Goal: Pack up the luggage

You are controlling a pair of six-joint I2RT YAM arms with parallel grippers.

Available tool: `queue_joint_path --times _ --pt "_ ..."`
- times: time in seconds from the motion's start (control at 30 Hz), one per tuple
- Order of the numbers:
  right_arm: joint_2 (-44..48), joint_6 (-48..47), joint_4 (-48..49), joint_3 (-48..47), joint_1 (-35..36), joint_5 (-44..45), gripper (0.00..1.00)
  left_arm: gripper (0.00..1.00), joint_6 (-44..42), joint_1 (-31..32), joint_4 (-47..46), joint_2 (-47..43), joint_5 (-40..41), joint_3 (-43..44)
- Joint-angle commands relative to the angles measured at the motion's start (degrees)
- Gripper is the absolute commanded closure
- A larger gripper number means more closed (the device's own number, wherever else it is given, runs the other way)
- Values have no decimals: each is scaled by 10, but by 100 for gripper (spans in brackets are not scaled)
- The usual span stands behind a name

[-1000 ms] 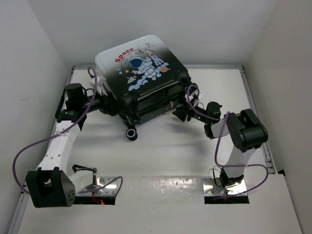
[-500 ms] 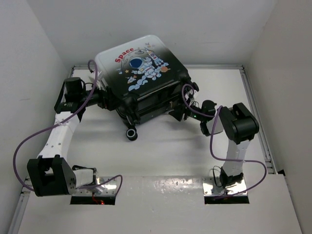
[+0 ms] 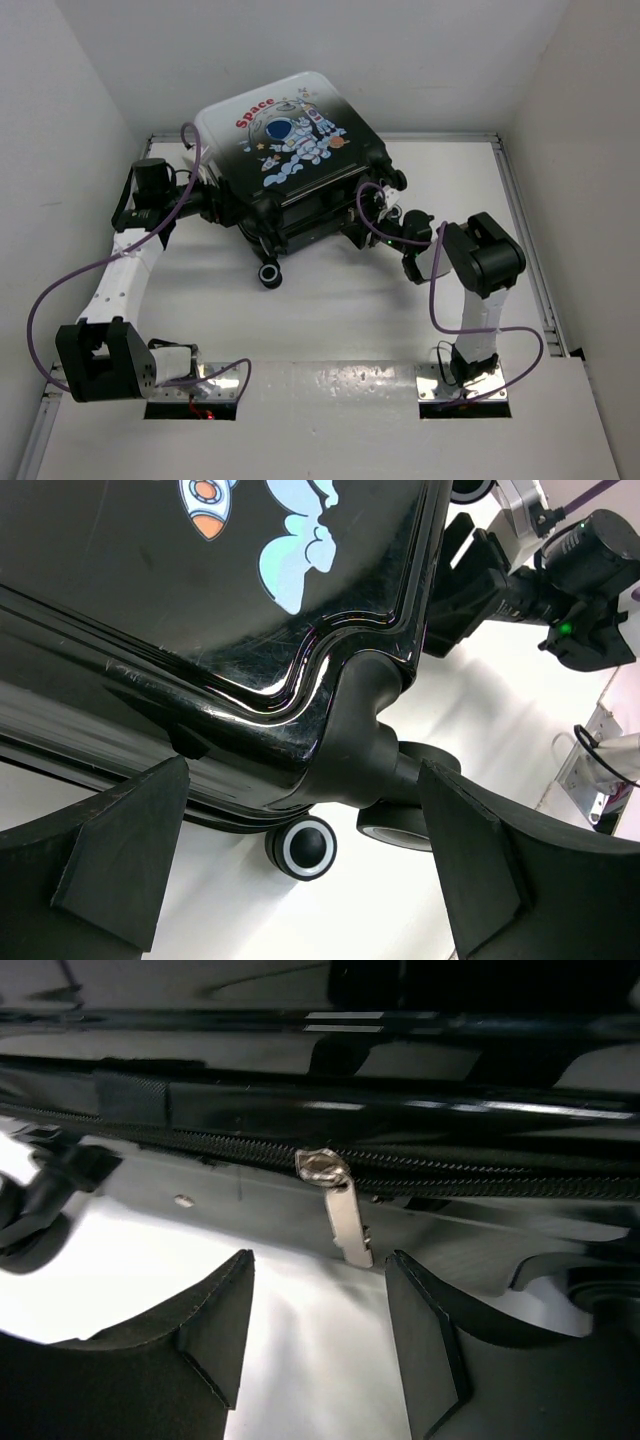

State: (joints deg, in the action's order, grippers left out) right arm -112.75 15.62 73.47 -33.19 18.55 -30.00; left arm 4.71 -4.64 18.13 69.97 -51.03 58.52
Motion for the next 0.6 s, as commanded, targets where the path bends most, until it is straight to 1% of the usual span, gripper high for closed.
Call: queue_joint_path --times 0.0,0.23,0.37,0.4,0.57 --pt "33 -30 208 1 7 41 45 3 -12 -5 -11 -3 -10 7" --pt "39 -32 207 -9 11 59 44 3 -12 -5 -16 10 -15 7" --pt "38 -27 207 -15 12 50 44 3 -12 -5 -21 10 -15 2" --pt "37 -25 209 -18 12 36 44 3 -12 -5 -21 10 -15 -3" --pt "22 -1 207 -37 16 7 52 2 -12 -5 -27 10 -10 -3"
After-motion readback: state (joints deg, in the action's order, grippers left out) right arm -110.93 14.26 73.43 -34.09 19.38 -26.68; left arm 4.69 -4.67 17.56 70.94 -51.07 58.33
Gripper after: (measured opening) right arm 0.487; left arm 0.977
